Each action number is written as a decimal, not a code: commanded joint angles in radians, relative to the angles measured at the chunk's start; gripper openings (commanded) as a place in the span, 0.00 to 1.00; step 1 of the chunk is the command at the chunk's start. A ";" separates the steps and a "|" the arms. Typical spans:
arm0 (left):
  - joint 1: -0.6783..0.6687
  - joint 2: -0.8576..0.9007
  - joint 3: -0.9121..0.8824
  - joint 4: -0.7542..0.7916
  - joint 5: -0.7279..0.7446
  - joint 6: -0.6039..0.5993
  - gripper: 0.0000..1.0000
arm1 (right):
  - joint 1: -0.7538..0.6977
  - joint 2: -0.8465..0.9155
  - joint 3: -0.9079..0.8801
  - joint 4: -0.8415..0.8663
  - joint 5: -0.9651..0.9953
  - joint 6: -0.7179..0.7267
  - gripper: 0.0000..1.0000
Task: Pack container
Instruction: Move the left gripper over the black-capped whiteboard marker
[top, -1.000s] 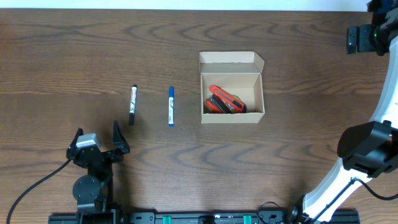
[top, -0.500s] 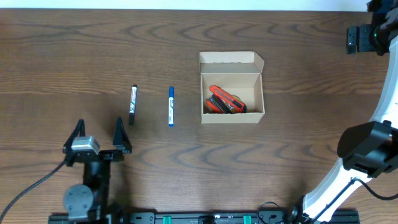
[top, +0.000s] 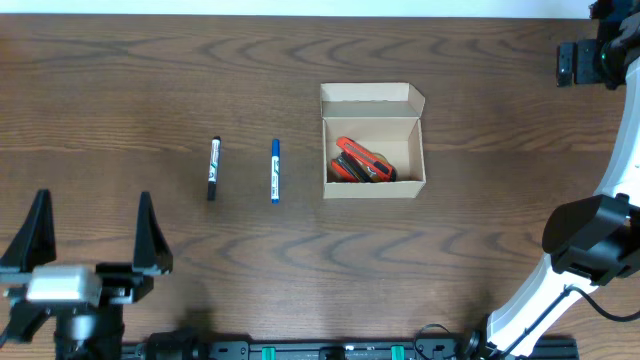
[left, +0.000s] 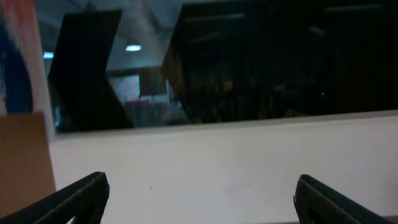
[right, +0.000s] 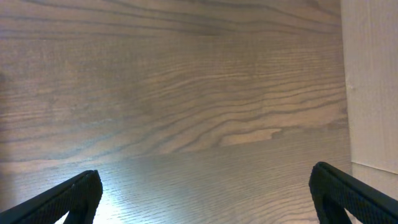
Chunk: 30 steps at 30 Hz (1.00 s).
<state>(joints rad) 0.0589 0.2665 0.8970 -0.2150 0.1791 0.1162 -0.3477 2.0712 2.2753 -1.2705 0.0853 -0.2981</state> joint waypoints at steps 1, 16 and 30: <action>0.006 0.084 0.037 -0.070 0.100 0.045 0.95 | -0.008 0.011 -0.005 -0.001 0.000 0.014 0.99; -0.030 0.991 0.486 -0.567 -0.250 -0.042 0.95 | -0.008 0.011 -0.005 -0.001 0.000 0.014 0.99; -0.046 1.332 0.507 -0.623 -0.143 -0.138 0.95 | -0.008 0.011 -0.005 -0.001 0.000 0.014 0.99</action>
<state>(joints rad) 0.0216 1.5532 1.3911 -0.8165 0.0147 0.0410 -0.3477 2.0712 2.2753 -1.2705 0.0853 -0.2981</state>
